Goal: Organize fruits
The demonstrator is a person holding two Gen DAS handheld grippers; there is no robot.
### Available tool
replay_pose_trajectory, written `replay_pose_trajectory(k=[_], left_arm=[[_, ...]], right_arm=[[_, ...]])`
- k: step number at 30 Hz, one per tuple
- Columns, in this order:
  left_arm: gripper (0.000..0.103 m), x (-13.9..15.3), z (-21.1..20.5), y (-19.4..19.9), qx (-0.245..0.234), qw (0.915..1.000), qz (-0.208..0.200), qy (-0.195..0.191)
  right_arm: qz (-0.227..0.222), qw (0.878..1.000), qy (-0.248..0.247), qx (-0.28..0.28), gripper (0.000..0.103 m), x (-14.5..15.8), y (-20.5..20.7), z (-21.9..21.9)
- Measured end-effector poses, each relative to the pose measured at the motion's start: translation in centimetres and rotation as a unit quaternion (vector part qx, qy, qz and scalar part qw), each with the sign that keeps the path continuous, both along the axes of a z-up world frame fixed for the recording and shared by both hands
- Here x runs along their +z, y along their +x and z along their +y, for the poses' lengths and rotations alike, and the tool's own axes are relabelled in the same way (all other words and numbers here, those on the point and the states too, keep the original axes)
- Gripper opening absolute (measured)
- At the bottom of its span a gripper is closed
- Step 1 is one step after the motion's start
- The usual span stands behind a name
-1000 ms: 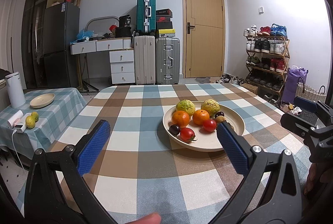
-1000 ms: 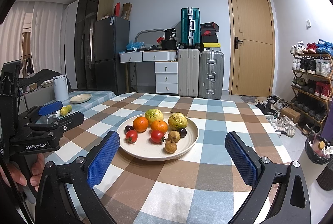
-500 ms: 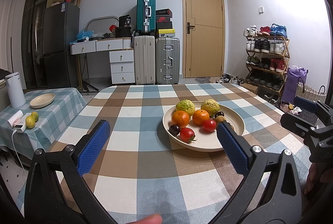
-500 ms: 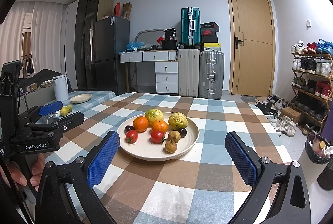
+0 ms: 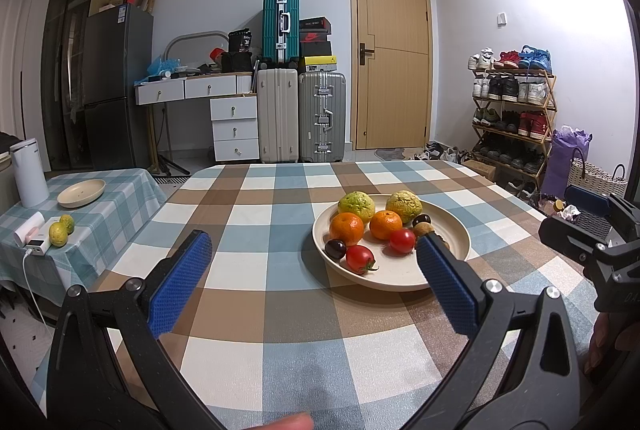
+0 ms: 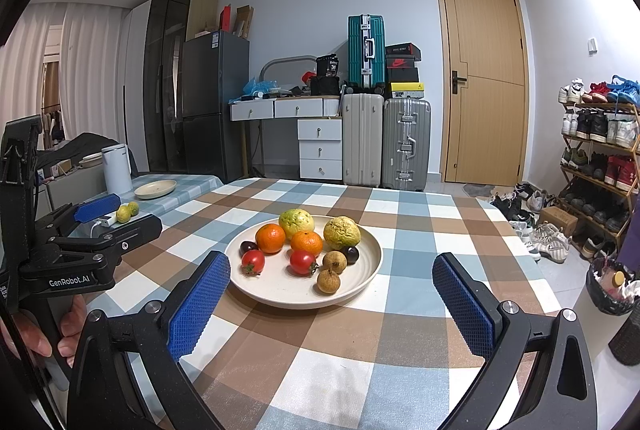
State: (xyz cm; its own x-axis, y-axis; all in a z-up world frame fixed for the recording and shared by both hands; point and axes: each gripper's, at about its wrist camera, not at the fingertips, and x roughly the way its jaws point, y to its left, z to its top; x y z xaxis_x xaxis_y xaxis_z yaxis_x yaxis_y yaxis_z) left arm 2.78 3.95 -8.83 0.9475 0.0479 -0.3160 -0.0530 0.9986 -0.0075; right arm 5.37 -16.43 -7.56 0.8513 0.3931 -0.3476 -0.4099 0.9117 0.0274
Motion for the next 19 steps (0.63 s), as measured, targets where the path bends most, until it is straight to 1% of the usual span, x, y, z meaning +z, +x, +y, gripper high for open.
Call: replay_pose_trajectory(k=[19], left_arm=[[0.102,-0.02,-0.13,-0.01,-0.001,1.0000,0.000,0.000]], right_arm=[[0.000,1.000,0.000,0.000,0.103,-0.01,0.00,0.00]])
